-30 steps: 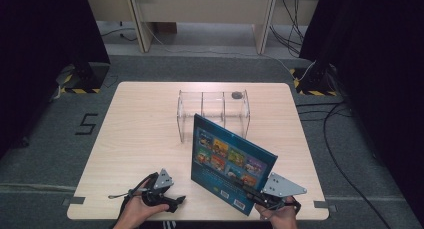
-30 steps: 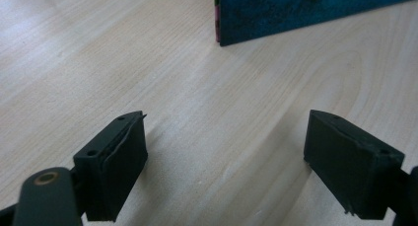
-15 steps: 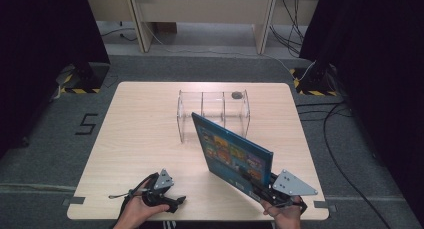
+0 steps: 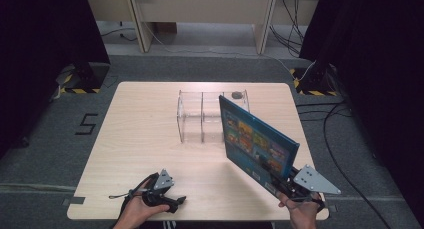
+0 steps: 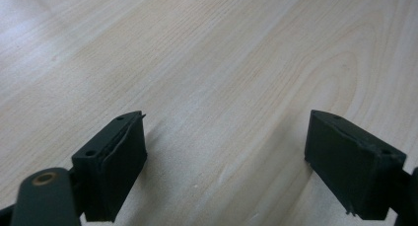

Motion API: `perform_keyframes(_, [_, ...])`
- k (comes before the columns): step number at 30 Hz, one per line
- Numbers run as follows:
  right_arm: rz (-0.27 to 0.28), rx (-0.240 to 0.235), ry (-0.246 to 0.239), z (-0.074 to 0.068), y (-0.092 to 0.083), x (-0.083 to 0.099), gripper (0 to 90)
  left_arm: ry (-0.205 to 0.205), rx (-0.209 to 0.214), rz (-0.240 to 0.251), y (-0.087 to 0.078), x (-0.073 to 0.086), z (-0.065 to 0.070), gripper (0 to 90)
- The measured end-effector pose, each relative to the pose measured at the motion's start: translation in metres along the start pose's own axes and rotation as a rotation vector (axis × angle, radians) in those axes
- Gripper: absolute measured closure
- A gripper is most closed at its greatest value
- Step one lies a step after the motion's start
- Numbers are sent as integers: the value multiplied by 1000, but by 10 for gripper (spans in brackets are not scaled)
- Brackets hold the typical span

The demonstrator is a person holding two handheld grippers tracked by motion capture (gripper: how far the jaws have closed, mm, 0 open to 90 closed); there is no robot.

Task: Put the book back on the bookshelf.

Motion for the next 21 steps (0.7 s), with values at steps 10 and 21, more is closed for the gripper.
perform_keyframes(10, [11, 72, 10, 19, 7, -8, 827, 2, 4, 26, 1, 1, 1, 127])
perform_keyframes(21, [17, 140, 55, 32, 39, -9, 827, 4, 6, 32, 2, 2, 2, 102])
Point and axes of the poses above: each handheld gripper's, and its own axes: y roughly forward along the jaws, x roughly out of its underside, z roughly to its right, the point moved 5 cm from there along y, roughly forward along the jaws, and after that the axes turned 2 degrees about -y, right-handed, at the moved point
